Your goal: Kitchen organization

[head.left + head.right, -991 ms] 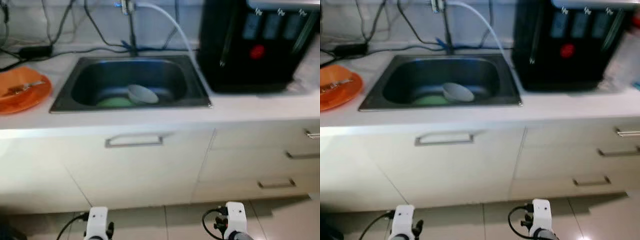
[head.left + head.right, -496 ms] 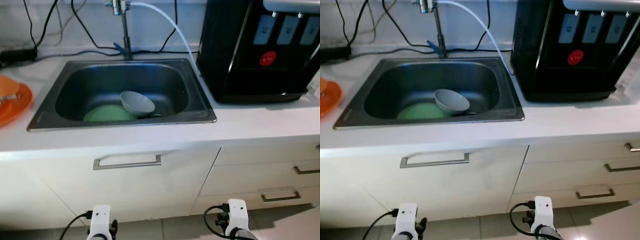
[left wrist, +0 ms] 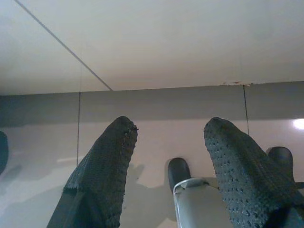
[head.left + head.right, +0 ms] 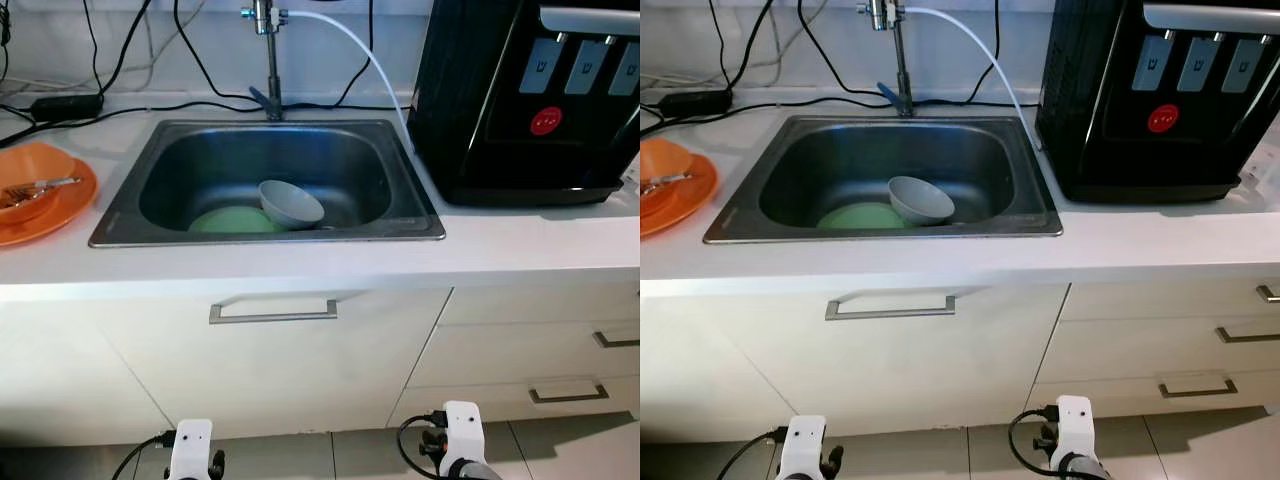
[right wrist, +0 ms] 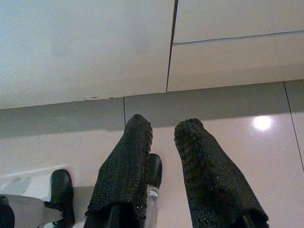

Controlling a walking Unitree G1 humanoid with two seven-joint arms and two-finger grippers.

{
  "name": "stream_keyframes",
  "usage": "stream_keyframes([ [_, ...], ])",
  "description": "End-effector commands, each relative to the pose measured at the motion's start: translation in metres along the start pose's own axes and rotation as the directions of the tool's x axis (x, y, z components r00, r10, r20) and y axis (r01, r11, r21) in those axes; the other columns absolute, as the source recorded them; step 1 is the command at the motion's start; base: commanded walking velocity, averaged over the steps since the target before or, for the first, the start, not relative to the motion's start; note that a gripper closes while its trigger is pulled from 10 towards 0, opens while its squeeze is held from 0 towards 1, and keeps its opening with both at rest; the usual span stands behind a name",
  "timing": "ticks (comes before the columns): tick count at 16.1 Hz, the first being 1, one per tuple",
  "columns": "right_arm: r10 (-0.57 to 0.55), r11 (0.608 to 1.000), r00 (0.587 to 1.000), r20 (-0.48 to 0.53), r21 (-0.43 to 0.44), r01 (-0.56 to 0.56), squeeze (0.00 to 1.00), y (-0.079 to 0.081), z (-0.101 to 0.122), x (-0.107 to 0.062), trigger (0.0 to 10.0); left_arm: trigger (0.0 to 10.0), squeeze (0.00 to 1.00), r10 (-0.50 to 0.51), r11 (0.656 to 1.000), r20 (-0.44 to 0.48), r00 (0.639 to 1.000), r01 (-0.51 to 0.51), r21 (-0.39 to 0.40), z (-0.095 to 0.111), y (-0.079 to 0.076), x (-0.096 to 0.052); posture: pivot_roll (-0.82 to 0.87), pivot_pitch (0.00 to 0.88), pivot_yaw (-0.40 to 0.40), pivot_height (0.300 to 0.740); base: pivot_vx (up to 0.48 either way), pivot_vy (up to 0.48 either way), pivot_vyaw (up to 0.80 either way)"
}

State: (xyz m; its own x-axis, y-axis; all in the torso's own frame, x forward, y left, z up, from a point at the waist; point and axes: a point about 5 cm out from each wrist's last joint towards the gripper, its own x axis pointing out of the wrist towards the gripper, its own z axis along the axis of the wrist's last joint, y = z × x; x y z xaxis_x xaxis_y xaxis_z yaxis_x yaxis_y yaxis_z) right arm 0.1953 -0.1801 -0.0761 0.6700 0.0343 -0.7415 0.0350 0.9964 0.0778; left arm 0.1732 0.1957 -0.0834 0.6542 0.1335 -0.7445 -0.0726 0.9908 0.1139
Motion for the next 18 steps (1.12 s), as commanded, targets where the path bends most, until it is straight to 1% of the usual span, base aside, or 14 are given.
stream_keyframes([
  [1, 0.0, 1.0, 1.0, -0.017, -0.021, 0.0, 0.0, -0.0013, -0.0022, -0.0005, 10.0, 10.0, 0.0, -0.001, 1.0, -0.011, 1.0, 0.001, 0.006, -0.0017, -0.0013, -0.0002, 0.06, 0.037, -0.011, 0.74, 0.0, 0.0, 0.0],
  [4, 0.001, 0.999, 1.0, -0.021, -0.034, -0.002, 0.0, -0.0002, -0.0033, -0.0006, 10.0, 10.0, 0.0, 0.003, 1.0, -0.012, 1.0, -0.003, 0.024, -0.0014, -0.001, 0.0, 0.06, 0.042, -0.012, 0.74, 0.0, 0.0, 0.0],
  [11, 0.001, 1.0, 1.0, -0.018, -0.021, -0.002, 0.0, 0.0002, -0.0032, -0.0005, 10.0, 10.0, 0.0, 0.006, 0.999, -0.014, 1.0, -0.006, 0.033, -0.0011, -0.0013, 0.0002, 0.06, 0.047, -0.011, 0.74, 0.0, -0.326, 0.0],
  [18, 0.007, 1.0, 1.0, -0.017, -0.022, -0.007, 0.0, 0.0002, -0.0024, -0.0004, 10.0, 10.0, 0.0, 0.015, 1.0, -0.011, 1.0, -0.015, 0.013, -0.0005, -0.0004, 0.0003, 0.06, 0.047, -0.015, 0.74, 0.0, 0.0, 0.0],
])
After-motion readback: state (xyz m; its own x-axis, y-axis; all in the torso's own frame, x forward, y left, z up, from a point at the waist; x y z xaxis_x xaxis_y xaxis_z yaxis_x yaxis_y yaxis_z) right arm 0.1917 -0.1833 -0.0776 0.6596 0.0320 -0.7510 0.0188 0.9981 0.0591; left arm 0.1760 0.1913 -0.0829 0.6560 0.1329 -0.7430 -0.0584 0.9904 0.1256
